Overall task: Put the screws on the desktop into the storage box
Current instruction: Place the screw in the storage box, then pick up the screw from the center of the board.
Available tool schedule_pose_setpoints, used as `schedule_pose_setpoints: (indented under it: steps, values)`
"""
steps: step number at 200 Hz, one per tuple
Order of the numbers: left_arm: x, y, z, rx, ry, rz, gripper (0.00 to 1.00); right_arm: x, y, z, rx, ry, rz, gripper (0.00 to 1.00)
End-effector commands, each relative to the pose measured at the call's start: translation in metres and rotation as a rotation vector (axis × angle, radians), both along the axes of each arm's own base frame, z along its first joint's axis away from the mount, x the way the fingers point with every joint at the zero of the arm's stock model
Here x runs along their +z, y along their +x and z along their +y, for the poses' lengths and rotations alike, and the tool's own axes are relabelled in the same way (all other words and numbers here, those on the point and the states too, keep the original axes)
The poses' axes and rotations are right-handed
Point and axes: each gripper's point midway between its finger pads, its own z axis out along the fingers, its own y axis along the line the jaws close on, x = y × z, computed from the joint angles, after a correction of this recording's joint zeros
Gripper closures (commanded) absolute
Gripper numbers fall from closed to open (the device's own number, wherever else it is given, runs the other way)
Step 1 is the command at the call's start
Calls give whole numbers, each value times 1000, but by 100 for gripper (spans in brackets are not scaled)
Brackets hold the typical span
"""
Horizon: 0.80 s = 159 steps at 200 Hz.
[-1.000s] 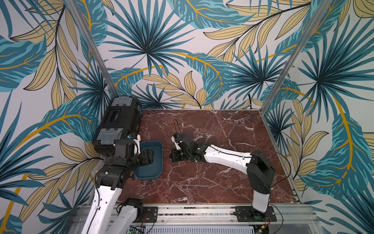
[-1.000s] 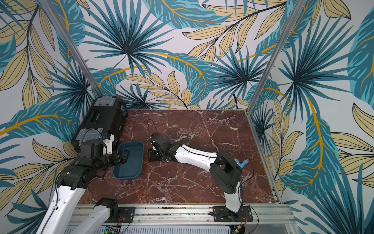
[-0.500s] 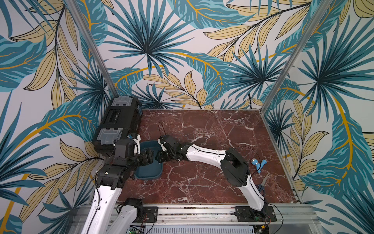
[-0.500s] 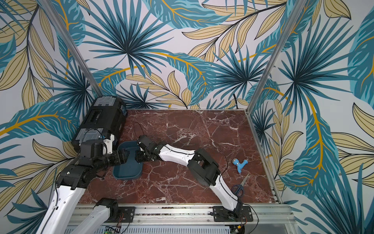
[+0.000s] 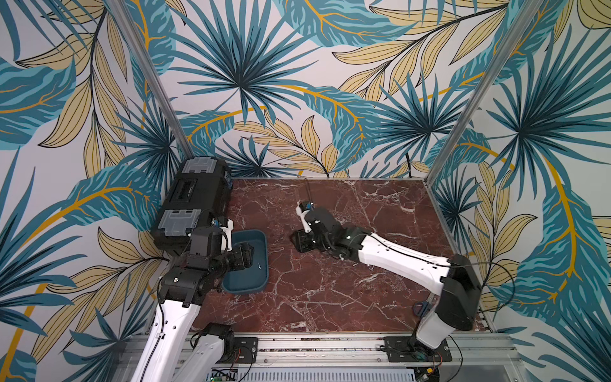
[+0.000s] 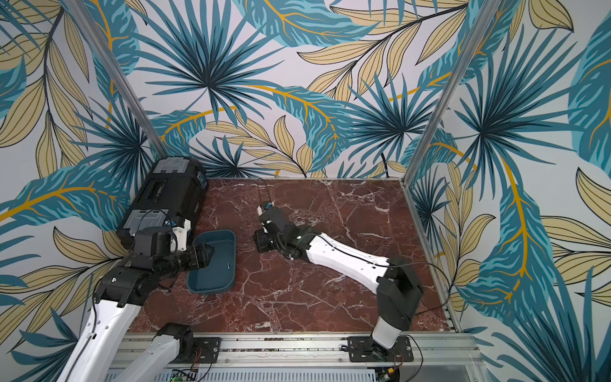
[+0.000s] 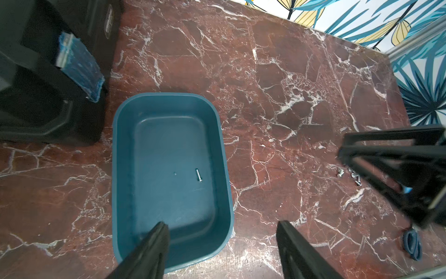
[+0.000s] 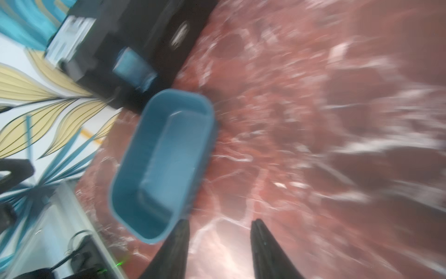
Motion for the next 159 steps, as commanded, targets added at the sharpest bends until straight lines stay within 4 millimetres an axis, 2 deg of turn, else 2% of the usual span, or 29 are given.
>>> schedule_pose_setpoints:
  steps: [1,19,37,53,67,82,116,140,159]
  values:
    - [-10,-2,-21,-100,-3,24,28,-48,9,-98,-193,-219,10,53]
    - [-17,-5,-40,-173,23,65,30,-73,0,-167,-347,-293,46,55]
    - [-24,-5,-70,-237,12,94,31,-85,-13,-220,-485,-328,50,57]
    - [-30,-2,-112,-319,-1,87,32,-95,-25,-256,-606,-342,51,57]
    - [-43,3,-151,-390,57,100,32,-107,-35,-276,-683,-347,65,58]
    - [-61,9,-196,-490,113,136,33,-117,-43,-287,-724,-341,91,58]
    - [-101,28,-283,-689,157,205,38,-117,-51,-299,-769,-302,89,58]
    - [-129,44,-318,-781,172,230,40,-119,-51,-301,-767,-269,91,58]
    - [-148,54,-333,-822,201,245,41,-118,-52,-300,-761,-256,84,58]
